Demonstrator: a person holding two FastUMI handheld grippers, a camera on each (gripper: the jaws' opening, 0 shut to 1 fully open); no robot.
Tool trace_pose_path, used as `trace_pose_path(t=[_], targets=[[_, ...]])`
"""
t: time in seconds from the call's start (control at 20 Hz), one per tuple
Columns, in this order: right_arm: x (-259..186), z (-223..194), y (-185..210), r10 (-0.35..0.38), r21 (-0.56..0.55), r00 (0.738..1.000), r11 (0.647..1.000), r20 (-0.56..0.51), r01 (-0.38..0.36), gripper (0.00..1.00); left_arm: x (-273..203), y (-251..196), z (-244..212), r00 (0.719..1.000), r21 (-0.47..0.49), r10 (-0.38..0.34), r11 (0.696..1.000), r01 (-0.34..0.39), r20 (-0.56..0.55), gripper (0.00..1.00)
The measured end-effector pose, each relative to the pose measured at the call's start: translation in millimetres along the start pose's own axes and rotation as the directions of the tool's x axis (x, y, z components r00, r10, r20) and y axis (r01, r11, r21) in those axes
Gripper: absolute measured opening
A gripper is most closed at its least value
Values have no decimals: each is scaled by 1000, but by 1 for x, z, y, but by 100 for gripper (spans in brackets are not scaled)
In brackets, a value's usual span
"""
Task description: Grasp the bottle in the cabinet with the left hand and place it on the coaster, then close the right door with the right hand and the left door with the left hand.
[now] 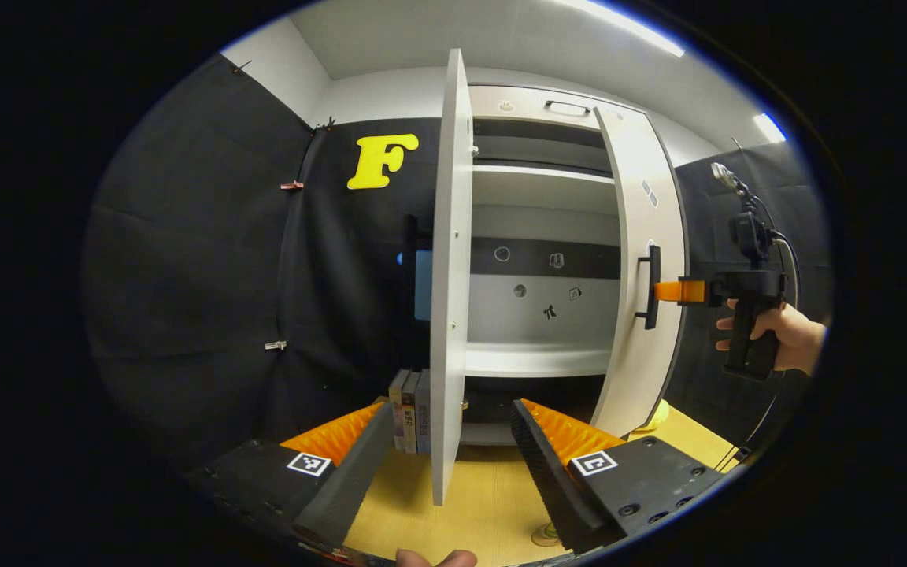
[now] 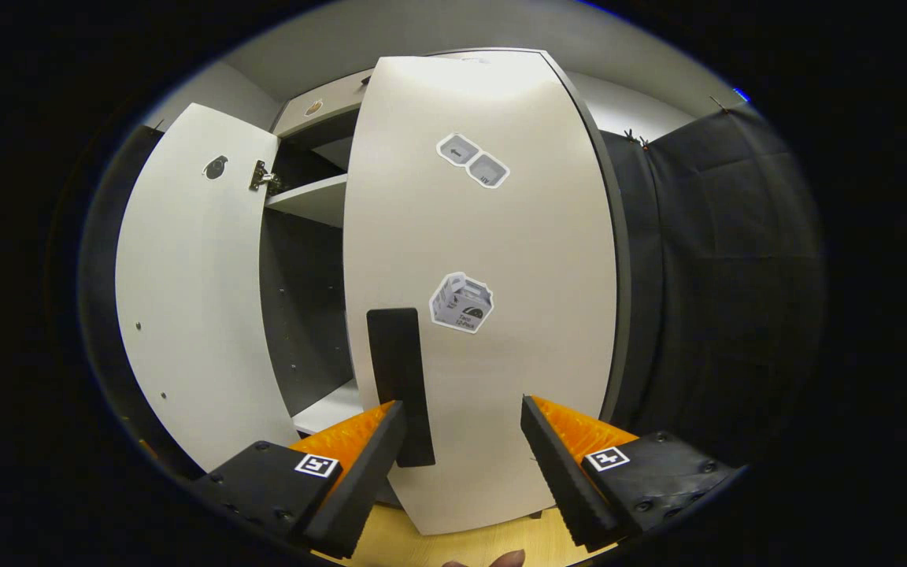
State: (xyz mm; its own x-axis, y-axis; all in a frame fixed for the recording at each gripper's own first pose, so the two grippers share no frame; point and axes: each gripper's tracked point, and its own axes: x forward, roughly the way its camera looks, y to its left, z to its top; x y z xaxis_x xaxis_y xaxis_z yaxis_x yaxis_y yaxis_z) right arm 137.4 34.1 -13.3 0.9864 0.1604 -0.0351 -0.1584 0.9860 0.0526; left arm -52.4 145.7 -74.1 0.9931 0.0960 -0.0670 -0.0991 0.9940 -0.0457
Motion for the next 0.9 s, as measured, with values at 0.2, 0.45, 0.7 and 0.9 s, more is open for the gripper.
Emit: trace_pose_path(t=[0.2, 0.45, 0.7, 0.9], targets=[[-24, 9, 2, -7, 8, 999, 1000, 31, 7, 98, 6, 33, 16, 1000, 7, 22, 1000, -22, -3, 95], [-56, 31, 0, -35, -9, 990, 999, 133, 36, 98, 41, 85, 41, 995, 48, 94, 994, -95, 19, 95], [-73, 26, -2, -23, 55, 997, 998, 68, 19, 98, 88, 103, 55, 995, 57, 93, 994, -95, 34, 95], [-80, 18, -9, -27, 57, 999, 998, 36, 25, 98, 101, 99, 55, 996, 65, 80, 995, -82, 29, 95]])
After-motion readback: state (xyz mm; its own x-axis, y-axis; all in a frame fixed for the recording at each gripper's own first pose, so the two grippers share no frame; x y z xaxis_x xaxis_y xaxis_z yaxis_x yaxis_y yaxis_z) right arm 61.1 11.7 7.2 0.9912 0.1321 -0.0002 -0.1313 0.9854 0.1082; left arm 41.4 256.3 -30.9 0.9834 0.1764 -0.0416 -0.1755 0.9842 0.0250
